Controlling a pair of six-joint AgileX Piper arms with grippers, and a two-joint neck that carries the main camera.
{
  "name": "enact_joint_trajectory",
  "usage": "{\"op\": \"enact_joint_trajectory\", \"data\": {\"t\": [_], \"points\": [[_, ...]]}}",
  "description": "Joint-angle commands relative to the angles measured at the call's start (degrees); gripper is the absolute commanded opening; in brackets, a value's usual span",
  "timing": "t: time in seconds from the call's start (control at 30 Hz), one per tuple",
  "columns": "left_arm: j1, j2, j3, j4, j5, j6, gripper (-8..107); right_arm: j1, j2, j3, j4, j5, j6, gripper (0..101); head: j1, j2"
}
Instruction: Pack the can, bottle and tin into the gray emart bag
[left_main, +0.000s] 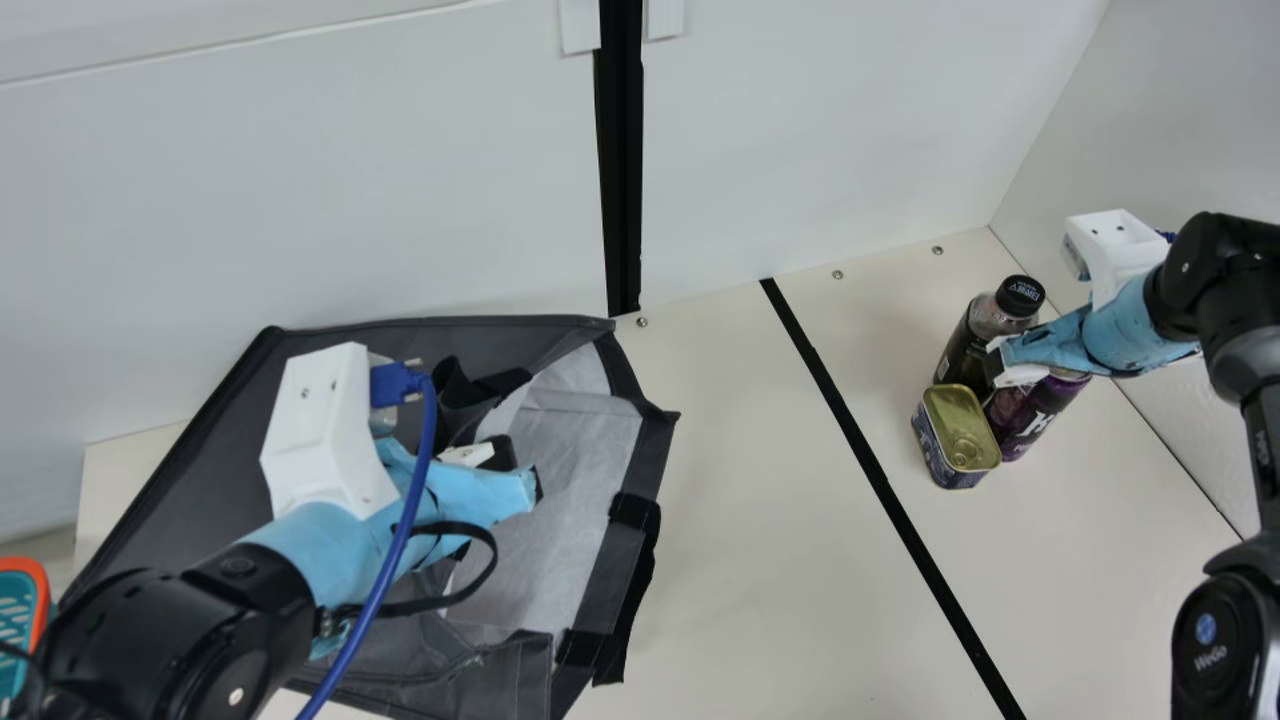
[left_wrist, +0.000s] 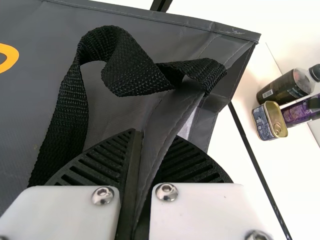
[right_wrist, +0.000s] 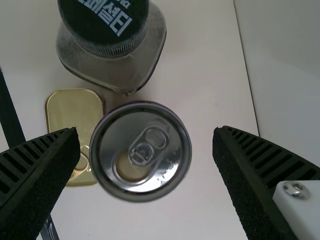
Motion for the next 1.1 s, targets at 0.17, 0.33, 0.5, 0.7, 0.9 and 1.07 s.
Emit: {"op": "enact_joint_trajectory", "data": {"t": [0.17, 0.33, 0.5, 0.7, 0.9, 1.07], "points": [[0.0, 0.0, 0.0, 0.0, 0.0, 0.0, 10, 0.7, 1.4, -0.6, -0.6, 0.5, 0.6, 78, -1.3, 0.0], [0.0, 0.0, 0.0, 0.0, 0.0, 0.0, 10, 0.9, 2.1, -1.0, -0.8, 0.6, 0.8, 44, -1.3, 0.0], [0.0, 0.0, 0.0, 0.0, 0.0, 0.0, 10, 1.0, 2.2, -1.2, -1.0, 0.8, 0.9, 11, -1.3, 0.0], [0.0, 0.0, 0.0, 0.0, 0.0, 0.0, 10, 0.9, 1.8, -1.4, -1.5, 0.8, 0.9, 0, -1.3, 0.0], [0.0, 0.0, 0.0, 0.0, 0.0, 0.0, 10, 0.9, 0.6, -1.6, -2.3, 0.6, 1.0, 0, -1.3, 0.0], [0.0, 0.0, 0.0, 0.0, 0.0, 0.0, 10, 1.1, -0.9, -1.4, -2.7, 0.6, 1.1, 0, -1.3, 0.0]]}}
